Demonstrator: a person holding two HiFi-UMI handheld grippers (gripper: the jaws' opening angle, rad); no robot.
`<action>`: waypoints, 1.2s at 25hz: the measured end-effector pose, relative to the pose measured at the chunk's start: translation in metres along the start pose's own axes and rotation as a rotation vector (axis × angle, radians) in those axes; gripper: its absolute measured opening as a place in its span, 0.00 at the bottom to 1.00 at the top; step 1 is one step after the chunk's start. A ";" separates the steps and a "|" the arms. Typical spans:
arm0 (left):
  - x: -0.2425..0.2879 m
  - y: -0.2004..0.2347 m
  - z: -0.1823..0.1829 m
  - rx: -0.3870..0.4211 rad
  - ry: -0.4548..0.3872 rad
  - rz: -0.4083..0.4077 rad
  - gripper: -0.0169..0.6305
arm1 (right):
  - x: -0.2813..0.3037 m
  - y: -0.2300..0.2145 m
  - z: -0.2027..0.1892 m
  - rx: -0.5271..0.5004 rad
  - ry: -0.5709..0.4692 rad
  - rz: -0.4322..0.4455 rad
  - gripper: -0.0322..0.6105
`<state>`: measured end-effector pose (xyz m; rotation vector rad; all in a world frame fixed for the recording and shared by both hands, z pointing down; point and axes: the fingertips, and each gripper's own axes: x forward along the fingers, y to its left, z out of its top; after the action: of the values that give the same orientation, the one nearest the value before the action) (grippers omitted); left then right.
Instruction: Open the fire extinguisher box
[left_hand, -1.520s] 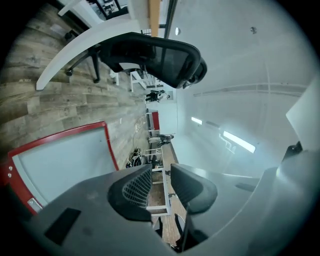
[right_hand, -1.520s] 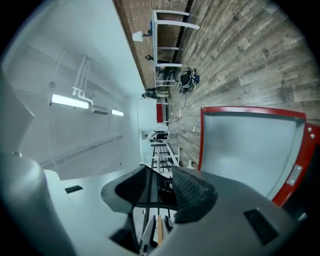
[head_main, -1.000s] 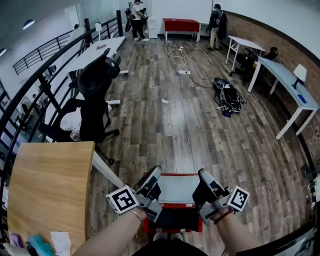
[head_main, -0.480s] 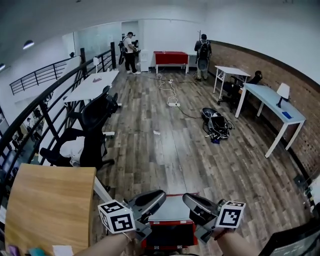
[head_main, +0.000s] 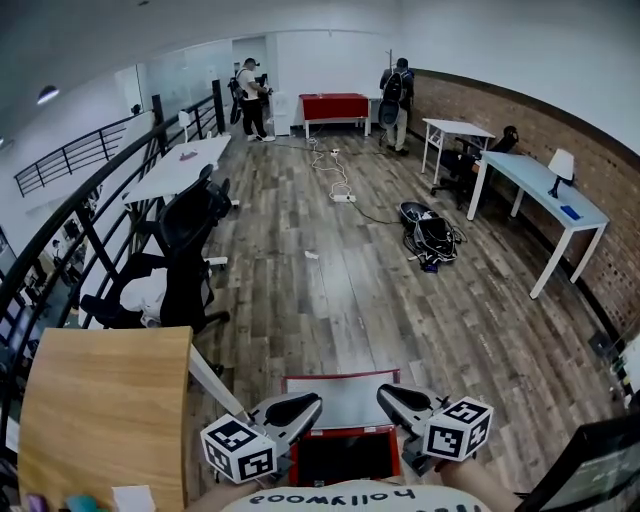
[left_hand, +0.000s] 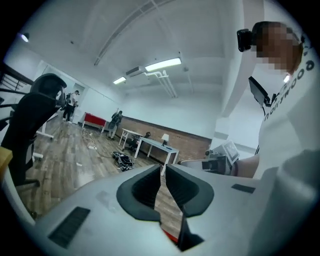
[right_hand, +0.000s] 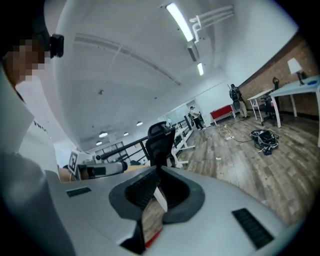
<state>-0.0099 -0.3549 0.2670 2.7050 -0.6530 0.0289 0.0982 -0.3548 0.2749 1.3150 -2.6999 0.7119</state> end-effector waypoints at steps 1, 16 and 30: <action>-0.001 0.000 -0.007 -0.012 0.011 0.000 0.08 | 0.001 -0.003 -0.010 -0.020 0.037 -0.018 0.09; 0.002 0.022 -0.068 -0.116 0.184 0.073 0.08 | -0.007 -0.053 -0.071 0.043 0.256 -0.131 0.09; 0.003 0.016 -0.074 -0.142 0.175 0.077 0.08 | -0.006 -0.047 -0.082 0.068 0.272 -0.088 0.08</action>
<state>-0.0096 -0.3441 0.3417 2.5058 -0.6788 0.2273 0.1256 -0.3407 0.3648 1.2393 -2.4104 0.9075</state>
